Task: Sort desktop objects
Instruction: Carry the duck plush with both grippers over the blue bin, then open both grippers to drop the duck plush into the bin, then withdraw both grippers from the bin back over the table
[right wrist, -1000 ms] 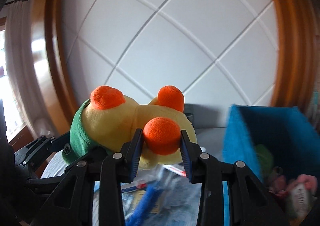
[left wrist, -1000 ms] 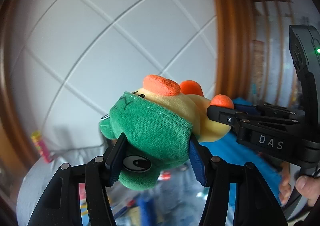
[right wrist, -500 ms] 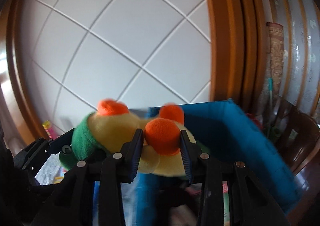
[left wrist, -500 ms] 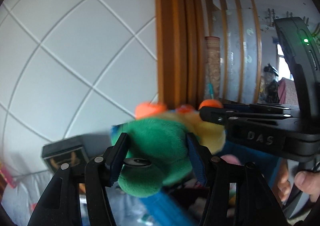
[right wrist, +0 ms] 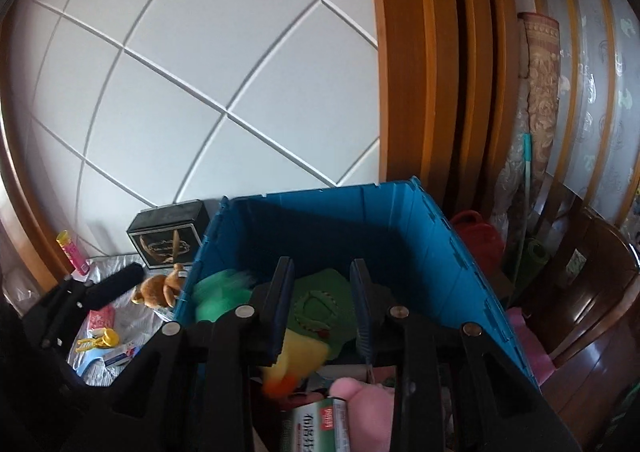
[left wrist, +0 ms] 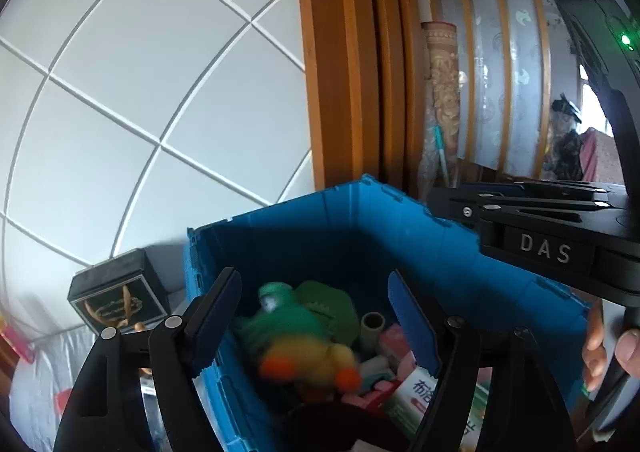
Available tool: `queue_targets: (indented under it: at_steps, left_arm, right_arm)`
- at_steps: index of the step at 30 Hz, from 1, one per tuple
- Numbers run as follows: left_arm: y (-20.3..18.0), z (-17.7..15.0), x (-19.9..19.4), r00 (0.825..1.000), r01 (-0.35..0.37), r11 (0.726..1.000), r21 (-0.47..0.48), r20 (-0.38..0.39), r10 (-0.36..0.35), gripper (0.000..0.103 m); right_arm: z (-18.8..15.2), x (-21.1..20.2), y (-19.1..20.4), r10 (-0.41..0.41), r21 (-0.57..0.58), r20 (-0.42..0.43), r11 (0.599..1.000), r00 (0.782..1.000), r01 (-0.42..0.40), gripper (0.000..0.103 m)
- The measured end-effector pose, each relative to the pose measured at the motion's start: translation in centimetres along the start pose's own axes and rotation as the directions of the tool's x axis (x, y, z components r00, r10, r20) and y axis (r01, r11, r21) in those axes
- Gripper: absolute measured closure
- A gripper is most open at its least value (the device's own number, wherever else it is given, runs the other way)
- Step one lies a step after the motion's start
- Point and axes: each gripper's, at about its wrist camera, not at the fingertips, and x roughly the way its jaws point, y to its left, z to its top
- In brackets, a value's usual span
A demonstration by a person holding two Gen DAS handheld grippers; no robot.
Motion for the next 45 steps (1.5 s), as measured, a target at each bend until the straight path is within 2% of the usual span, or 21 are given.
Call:
queue_targets:
  at_steps: [6,8,9,10,12,15,19,31,45]
  left_arm:
    - [-0.6,-0.5,-0.2,1.000,-0.010,1.000,-0.004,-0.012,0.010,0.021]
    - [-0.5,-0.6,-0.4,1.000,-0.012,1.000,-0.006,-0.014,0.012,0.019]
    - [-0.4,-0.6,-0.6,1.000,-0.013,1.000,-0.006,-0.013,0.013,0.019]
    - [-0.4,-0.7,-0.8,1.000,-0.012,1.000,-0.006,-0.012,0.012,0.018]
    - [-0.5,-0.8,-1.2,1.000,-0.009,1.000,-0.006,-0.008,0.009,0.017]
    - [-0.6,-1.0,-2.0,1.000,-0.009,1.000,0.001,-0.001,0.009,0.013]
    - [-0.7,-1.4,-3.3,1.000,-0.002,1.000,-0.002,0.014,0.002,0.002]
    - [-0.5,-3.4,-7.1,0.999,0.042,0.999,-0.006,0.032,-0.042,0.001]
    - [0.8,-6.5,-13.2,0.992,0.108,0.994,-0.009,0.064,-0.107,0.001]
  right_arm:
    - [-0.2,-0.4,0.0,0.001,-0.004,0.000,1.000,1.000,-0.001,0.074]
    - [-0.3,-0.7,0.2,0.000,-0.006,0.001,1.000,1.000,0.000,0.067]
    - [-0.3,-0.9,0.3,-0.001,-0.007,0.002,1.000,1.000,0.001,0.049]
    - [-0.4,-1.1,0.4,-0.002,-0.009,0.003,1.000,1.000,0.002,0.024]
    - [-0.6,-1.7,0.6,-0.022,-0.014,0.016,1.000,1.000,0.022,0.007]
    - [-0.9,-2.7,0.7,-0.044,-0.011,0.030,0.999,0.999,0.044,0.006]
    - [-1.4,-3.9,0.7,-0.077,0.007,0.033,0.997,0.996,0.077,0.000]
    - [-4.2,-8.0,0.4,-0.148,0.053,0.023,0.988,0.989,0.146,0.000]
    - [-7.0,-12.2,3.9,-0.168,0.070,0.037,0.984,0.985,0.165,0.000]
